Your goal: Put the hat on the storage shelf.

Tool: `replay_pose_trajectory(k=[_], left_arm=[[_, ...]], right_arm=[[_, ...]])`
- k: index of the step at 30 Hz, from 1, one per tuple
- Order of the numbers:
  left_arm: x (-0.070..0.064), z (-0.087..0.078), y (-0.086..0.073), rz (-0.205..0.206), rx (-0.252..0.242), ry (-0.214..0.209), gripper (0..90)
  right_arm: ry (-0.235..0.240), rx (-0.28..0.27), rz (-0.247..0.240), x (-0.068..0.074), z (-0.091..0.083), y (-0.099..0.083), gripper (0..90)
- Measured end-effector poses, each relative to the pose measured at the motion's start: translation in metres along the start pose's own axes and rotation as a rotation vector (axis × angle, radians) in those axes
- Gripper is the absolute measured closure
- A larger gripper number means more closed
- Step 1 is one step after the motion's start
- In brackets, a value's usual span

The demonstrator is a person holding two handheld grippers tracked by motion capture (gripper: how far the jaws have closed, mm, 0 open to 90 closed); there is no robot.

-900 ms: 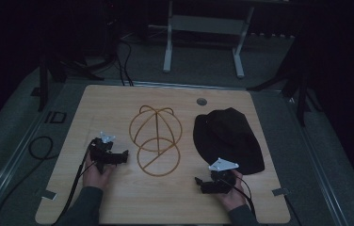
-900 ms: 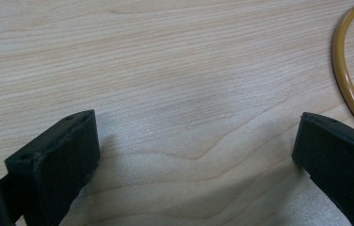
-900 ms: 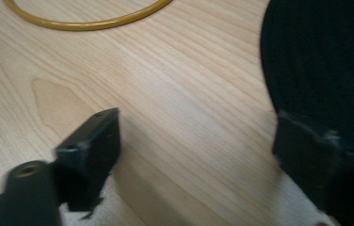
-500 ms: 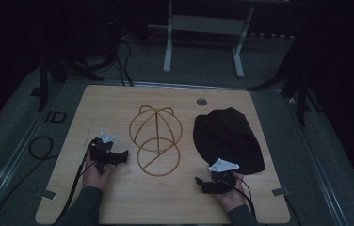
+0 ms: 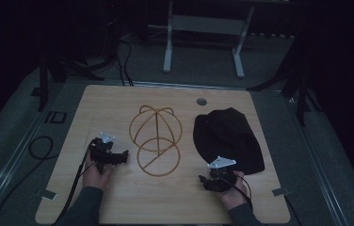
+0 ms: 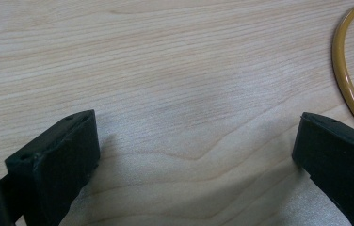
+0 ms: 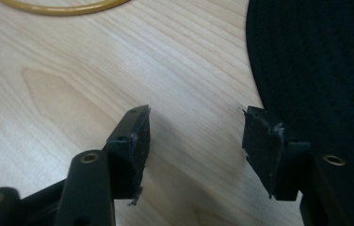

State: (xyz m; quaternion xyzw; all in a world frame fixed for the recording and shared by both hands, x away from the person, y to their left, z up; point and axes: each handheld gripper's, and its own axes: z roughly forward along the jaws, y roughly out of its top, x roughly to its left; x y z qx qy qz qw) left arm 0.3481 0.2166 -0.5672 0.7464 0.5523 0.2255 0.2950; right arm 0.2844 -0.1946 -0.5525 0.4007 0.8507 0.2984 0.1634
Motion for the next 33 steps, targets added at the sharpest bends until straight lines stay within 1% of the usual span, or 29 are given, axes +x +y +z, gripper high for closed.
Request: replay_pose_trajectory(k=[1,2,3,5,8,11,12,14,15,17,19,22,24,25,28,33], left_arm=[[0.000,0.000,0.000,0.000,0.000,0.000,1.5],[0.000,0.000,0.000,0.000,0.000,0.000,1.5],[0.000,0.000,0.000,0.000,0.000,0.000,1.4],[0.000,0.000,0.000,0.000,0.000,0.000,1.4],[0.000,0.000,0.000,-0.002,-0.002,0.000,1.5],[0.000,0.000,0.000,-0.002,-0.002,0.000,1.5],[0.000,0.000,0.000,-0.002,-0.002,0.000,1.4],[0.000,0.000,0.000,-0.002,-0.002,0.000,1.5],[0.000,0.000,0.000,-0.002,-0.002,0.000,1.5],[0.000,0.000,0.000,-0.002,-0.001,-0.001,1.4],[0.000,0.000,0.000,-0.002,-0.001,-0.001,1.5],[0.000,0.000,0.000,-0.002,-0.001,-0.001,1.5],[0.000,0.000,0.000,-0.002,-0.001,-0.001,1.5],[0.000,0.000,0.000,-0.002,-0.001,-0.001,1.5],[0.000,0.000,0.000,-0.002,-0.001,-0.001,1.5],[0.000,0.000,0.000,-0.002,-0.001,-0.001,1.5]], right_arm=[[-0.002,0.013,-0.011,0.001,-0.002,0.001,44.0],[0.008,0.026,-0.014,0.001,-0.003,0.001,45.3],[0.015,0.039,-0.031,0.001,-0.006,0.002,47.2],[0.011,0.064,-0.056,0.001,-0.009,0.004,48.2],[-0.003,0.087,-0.099,0.000,-0.018,0.008,47.4],[-0.010,0.116,-0.128,-0.001,-0.026,0.010,47.4],[-0.010,0.119,-0.136,-0.001,-0.028,0.010,47.8],[0.000,0.144,-0.164,-0.003,-0.033,0.011,51.2],[-0.003,0.158,-0.185,-0.004,-0.035,0.011,52.8],[-0.007,0.176,-0.209,-0.005,-0.037,0.011,53.8],[-0.019,0.193,-0.223,-0.009,-0.042,0.013,53.8],[-0.007,0.198,-0.226,-0.015,-0.048,0.016,54.7],[0.005,0.210,-0.235,-0.020,-0.054,0.021,57.0],[0.005,0.210,-0.235,-0.020,-0.054,0.021,57.0],[0.014,0.235,-0.251,-0.027,-0.063,0.029,56.7],[0.010,0.233,-0.253,-0.036,-0.074,0.038,54.0]])
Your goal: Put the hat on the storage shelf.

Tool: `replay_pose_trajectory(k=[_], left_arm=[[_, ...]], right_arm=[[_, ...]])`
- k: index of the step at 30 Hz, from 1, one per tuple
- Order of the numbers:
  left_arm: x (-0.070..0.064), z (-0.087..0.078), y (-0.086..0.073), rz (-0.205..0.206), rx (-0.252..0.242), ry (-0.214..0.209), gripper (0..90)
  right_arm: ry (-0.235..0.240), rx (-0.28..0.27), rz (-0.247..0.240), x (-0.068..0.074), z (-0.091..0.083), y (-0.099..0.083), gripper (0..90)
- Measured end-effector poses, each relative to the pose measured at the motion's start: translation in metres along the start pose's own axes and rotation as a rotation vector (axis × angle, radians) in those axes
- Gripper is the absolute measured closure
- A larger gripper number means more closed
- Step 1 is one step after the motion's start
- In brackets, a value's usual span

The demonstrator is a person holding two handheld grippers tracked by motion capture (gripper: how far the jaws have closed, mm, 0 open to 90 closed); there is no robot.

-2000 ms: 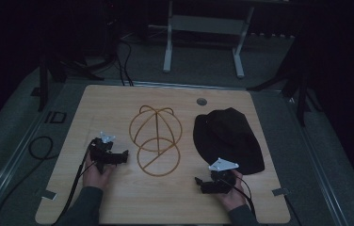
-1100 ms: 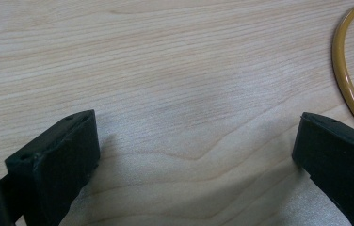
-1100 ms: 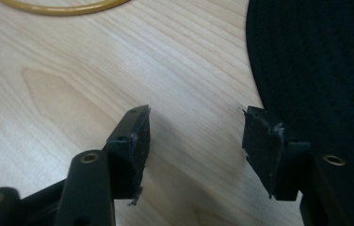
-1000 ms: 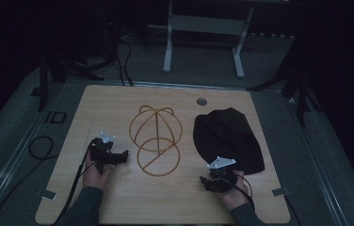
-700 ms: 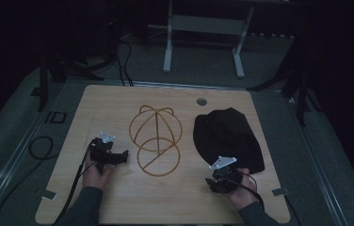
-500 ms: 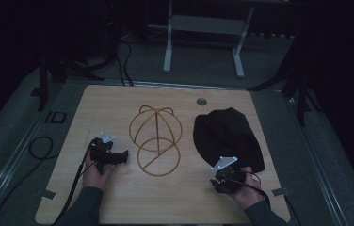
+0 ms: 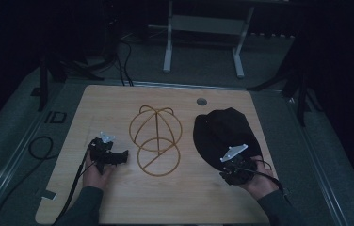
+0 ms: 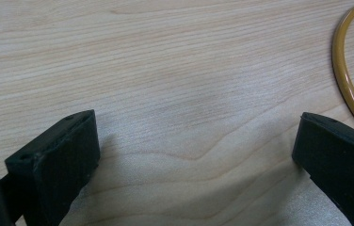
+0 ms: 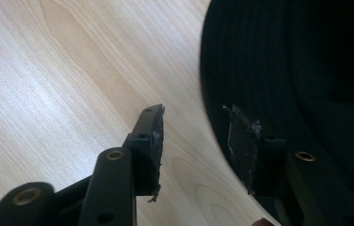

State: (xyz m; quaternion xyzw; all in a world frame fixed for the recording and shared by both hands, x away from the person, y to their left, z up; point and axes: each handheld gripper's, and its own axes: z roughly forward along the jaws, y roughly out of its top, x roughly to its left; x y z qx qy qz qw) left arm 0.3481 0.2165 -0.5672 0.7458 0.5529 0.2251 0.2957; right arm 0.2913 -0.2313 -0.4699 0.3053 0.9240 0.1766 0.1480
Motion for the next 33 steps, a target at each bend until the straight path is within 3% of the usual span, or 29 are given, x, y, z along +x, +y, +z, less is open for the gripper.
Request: replay_pose_trajectory(k=[3,6,12,18,33], left_arm=[[0.000,0.000,0.000,0.000,0.000,0.000,1.5],[0.000,0.000,0.000,0.000,0.000,0.000,1.5],[0.000,0.000,0.000,0.000,0.000,0.000,1.5],[0.000,0.000,0.000,0.000,0.000,0.000,1.5],[0.000,0.000,0.000,0.000,0.000,0.000,1.5]], right_arm=[[0.005,-0.002,0.007,-0.008,-0.008,0.001,53.9],[0.045,-0.022,0.023,-0.016,-0.015,0.002,53.7],[0.026,-0.010,0.041,-0.032,-0.030,0.004,53.8],[0.015,0.024,0.041,-0.042,-0.034,0.005,53.5],[0.003,0.040,0.081,-0.066,-0.048,0.005,52.1]])
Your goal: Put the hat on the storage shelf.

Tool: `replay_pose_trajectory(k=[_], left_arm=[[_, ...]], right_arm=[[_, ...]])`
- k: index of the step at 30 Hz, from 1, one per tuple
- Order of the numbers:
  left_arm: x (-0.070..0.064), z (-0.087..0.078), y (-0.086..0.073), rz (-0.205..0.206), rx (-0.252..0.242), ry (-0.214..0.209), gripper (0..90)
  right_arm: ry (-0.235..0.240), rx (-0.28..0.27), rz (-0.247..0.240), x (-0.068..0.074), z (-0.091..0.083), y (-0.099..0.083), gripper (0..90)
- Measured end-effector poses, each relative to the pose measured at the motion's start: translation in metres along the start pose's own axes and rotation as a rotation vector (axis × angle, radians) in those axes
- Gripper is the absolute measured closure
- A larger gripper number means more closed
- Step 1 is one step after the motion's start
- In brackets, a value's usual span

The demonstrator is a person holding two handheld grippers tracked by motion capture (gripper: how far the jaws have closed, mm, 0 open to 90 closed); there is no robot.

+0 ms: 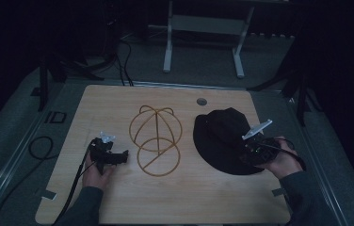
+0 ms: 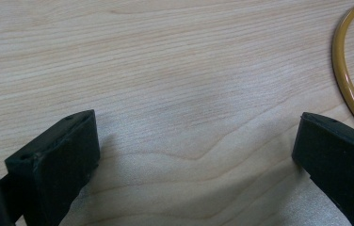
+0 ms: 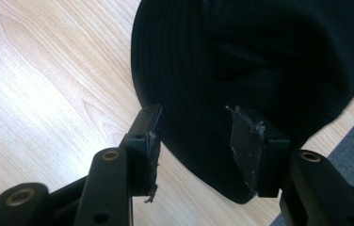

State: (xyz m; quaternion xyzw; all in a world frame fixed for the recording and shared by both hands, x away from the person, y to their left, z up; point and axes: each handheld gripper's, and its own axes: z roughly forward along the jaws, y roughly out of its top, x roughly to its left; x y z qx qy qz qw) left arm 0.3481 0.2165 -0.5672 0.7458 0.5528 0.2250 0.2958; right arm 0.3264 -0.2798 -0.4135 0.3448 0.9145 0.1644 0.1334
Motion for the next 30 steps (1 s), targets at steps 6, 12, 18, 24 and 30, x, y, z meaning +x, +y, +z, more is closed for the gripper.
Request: replay_pose_trajectory(k=[6,12,18,24,30], left_arm=[[0.000,0.000,0.000,0.000,0.000,0.000,1.5],[0.000,0.000,0.000,-0.001,0.000,0.001,1.5],[0.000,0.000,0.000,0.000,0.001,0.001,1.5],[0.000,0.000,0.000,-0.001,0.001,0.001,1.5],[0.000,0.000,0.000,-0.001,0.000,0.001,1.5]], right_arm=[[0.033,0.023,0.002,-0.011,-0.008,0.000,51.5],[0.007,0.042,0.004,-0.023,-0.012,0.001,51.8],[-0.005,0.036,0.027,-0.032,-0.015,0.000,51.8],[-0.037,0.054,0.044,-0.042,-0.014,0.004,50.7],[-0.034,0.071,0.049,-0.049,-0.008,0.009,49.6]])
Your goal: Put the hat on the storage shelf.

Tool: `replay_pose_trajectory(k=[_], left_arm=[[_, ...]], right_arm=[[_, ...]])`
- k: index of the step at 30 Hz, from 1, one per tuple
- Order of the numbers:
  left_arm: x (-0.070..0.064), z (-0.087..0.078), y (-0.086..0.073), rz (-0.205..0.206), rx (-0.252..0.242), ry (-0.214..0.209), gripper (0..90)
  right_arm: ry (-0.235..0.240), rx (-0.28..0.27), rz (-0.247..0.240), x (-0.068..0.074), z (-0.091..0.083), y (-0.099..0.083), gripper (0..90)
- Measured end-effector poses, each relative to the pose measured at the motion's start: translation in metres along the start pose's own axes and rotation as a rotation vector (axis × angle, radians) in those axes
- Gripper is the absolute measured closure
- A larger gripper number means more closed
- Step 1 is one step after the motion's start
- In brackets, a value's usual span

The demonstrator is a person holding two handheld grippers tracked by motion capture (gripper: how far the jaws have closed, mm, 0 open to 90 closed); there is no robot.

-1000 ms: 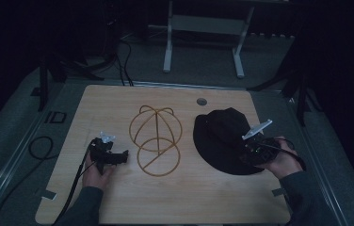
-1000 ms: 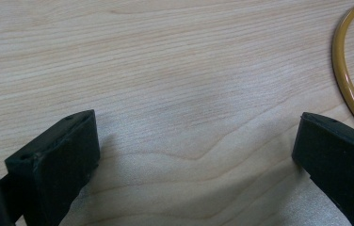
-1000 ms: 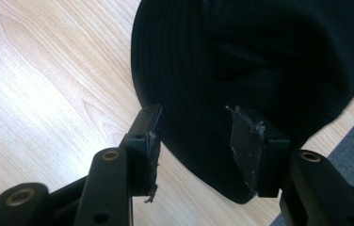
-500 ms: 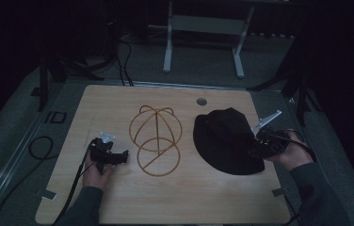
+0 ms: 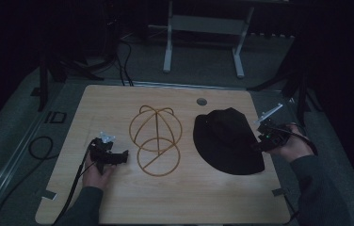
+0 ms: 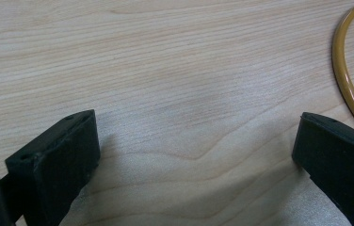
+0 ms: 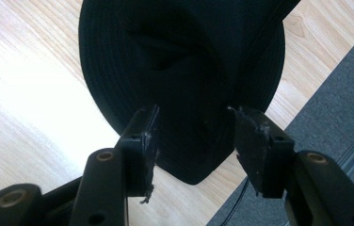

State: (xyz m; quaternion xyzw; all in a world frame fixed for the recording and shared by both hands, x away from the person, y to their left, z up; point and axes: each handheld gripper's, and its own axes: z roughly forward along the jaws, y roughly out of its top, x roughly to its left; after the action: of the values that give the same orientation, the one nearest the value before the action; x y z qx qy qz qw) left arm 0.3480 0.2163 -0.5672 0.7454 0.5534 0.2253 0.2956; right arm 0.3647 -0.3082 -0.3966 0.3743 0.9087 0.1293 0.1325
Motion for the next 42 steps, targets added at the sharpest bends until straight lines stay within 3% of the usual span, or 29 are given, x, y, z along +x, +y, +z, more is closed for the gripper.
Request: replay_pose_trajectory(k=[9,17,20,27,32,37,42], left_arm=[[0.000,0.000,0.000,0.002,0.000,0.000,1.5],[0.000,0.000,0.000,0.001,0.000,0.000,1.5],[0.000,0.000,0.000,0.001,0.000,0.000,1.5],[0.000,0.000,0.000,0.001,0.000,0.000,1.5],[0.000,0.000,0.000,0.000,0.000,0.000,1.5],[0.000,0.000,0.000,0.000,0.000,0.000,1.5],[0.000,0.000,0.000,0.001,0.000,0.000,1.5]], right_arm=[[0.015,0.046,0.028,-0.012,0.014,0.015,41.2],[0.015,0.109,0.017,-0.016,0.030,0.028,37.8],[0.012,0.136,0.014,-0.019,0.037,0.031,39.1],[0.057,0.174,0.022,-0.025,0.051,0.038,48.3],[0.082,0.198,0.034,-0.029,0.058,0.046,49.7],[0.114,0.270,0.033,-0.034,0.072,0.052,51.2],[0.146,0.300,0.044,-0.038,0.080,0.056,55.5]])
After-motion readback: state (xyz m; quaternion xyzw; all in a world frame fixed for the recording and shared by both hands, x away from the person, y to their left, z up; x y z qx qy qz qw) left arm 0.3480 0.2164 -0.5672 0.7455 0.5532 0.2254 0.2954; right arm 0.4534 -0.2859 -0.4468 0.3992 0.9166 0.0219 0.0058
